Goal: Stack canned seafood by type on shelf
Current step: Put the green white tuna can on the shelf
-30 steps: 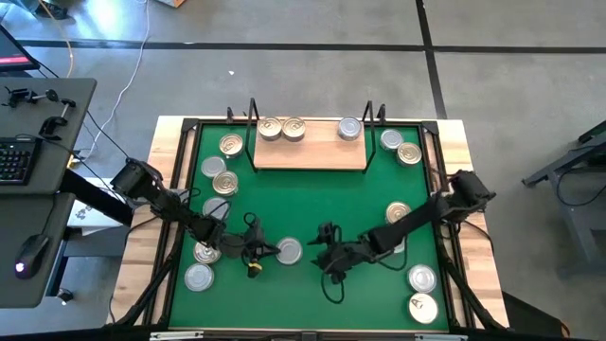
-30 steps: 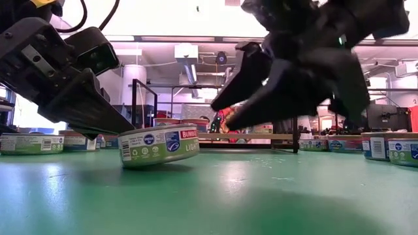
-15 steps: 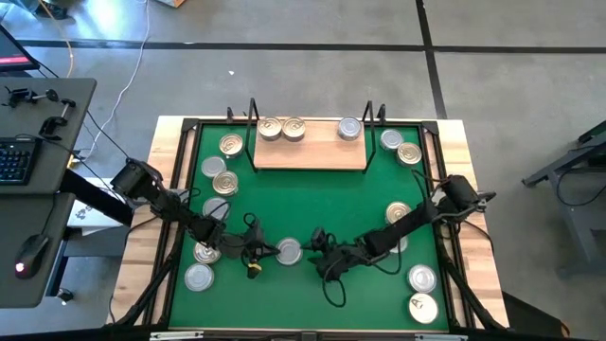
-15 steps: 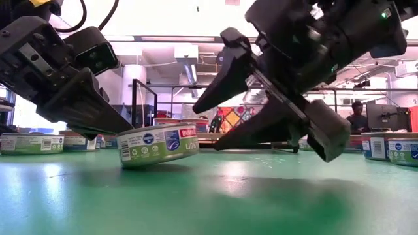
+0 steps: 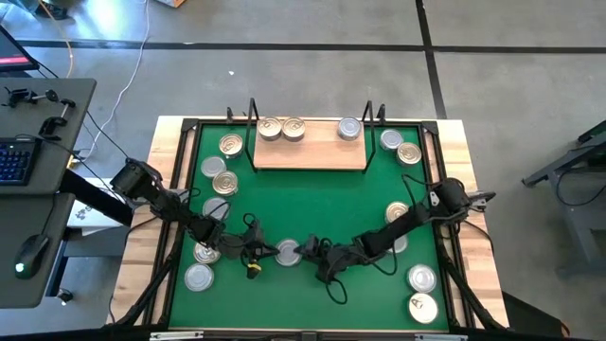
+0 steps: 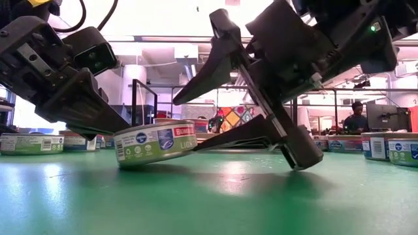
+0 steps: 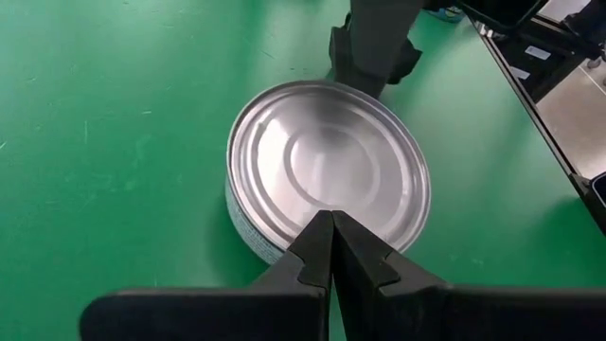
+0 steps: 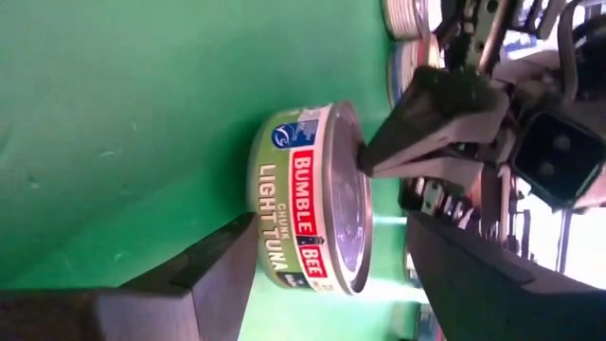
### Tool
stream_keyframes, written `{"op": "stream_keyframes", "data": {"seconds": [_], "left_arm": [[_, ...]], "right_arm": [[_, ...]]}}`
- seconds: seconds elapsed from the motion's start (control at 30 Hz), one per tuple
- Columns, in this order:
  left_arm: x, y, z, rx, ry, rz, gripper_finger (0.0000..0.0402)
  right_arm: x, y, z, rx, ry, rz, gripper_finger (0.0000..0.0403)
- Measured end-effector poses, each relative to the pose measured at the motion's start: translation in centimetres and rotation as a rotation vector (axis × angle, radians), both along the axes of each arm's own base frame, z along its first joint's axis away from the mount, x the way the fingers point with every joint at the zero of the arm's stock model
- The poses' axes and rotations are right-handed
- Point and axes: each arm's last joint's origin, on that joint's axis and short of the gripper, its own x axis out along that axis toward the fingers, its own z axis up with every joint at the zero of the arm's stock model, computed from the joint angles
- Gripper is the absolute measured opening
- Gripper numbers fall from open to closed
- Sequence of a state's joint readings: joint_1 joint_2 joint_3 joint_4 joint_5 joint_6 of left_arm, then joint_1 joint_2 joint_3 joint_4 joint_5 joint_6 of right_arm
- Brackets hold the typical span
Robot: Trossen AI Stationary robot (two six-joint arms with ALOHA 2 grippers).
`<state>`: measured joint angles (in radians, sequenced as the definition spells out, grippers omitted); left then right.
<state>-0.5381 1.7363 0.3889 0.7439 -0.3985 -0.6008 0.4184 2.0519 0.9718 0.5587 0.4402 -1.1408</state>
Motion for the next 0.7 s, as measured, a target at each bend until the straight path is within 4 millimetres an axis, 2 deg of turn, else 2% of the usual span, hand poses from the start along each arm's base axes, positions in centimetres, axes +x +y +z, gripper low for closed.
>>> {"op": "stream_keyframes", "data": {"seconds": [0.37, 0.7], "left_arm": [[0.0, 0.0, 0.0, -0.001, -0.001, 0.000, 0.0000], [0.0, 0.0, 0.0, -0.001, -0.003, 0.002, 0.0000]], "right_arm": [[0.2, -1.3, -0.7, 0.009, 0.097, 0.048, 0.0261], [0.1, -2.0, -1.1, -0.076, 0.148, 0.060, 0.0261]]}}
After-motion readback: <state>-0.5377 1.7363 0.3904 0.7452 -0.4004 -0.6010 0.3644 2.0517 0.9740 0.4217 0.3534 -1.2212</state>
